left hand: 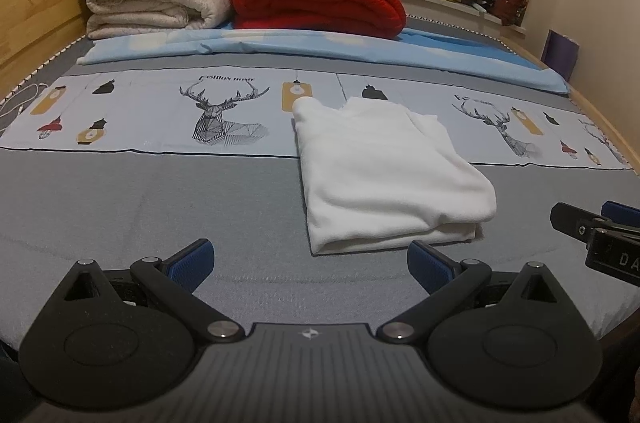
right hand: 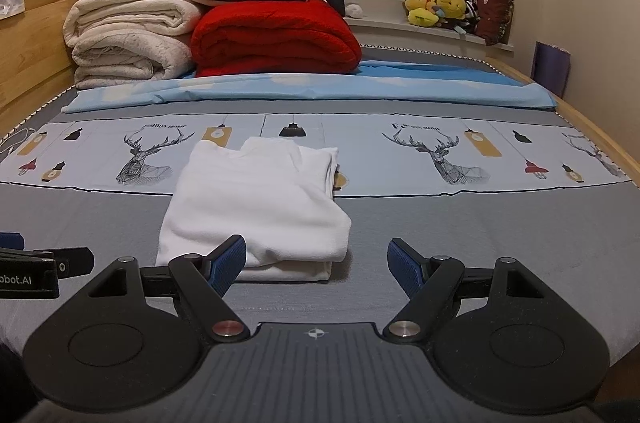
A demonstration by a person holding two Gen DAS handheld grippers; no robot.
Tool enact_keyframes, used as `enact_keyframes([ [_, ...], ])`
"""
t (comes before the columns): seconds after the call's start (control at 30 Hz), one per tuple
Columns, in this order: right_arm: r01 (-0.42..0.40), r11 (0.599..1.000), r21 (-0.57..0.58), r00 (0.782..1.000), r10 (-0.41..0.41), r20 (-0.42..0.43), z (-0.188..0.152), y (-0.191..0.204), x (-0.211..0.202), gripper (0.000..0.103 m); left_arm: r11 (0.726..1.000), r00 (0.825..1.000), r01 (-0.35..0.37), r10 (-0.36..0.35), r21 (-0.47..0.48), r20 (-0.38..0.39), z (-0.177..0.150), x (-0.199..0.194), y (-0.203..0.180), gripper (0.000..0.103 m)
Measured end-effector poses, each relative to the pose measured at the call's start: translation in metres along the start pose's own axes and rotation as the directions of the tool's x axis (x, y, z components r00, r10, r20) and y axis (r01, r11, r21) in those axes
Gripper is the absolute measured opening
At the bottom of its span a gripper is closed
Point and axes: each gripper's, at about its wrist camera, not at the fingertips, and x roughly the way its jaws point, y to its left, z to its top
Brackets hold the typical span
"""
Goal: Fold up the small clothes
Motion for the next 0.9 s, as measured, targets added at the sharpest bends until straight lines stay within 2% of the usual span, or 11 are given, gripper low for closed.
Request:
enact_keyframes([
  [0.9,-0.001,1.0,-0.003,1.0,0.001,-0.002,-0.0006,0.0009,0.0003,0.079,0.999,1.0,0.026,-0.026,0.034,0.008,-0.0005,0.0021,-0.0037,0.103],
])
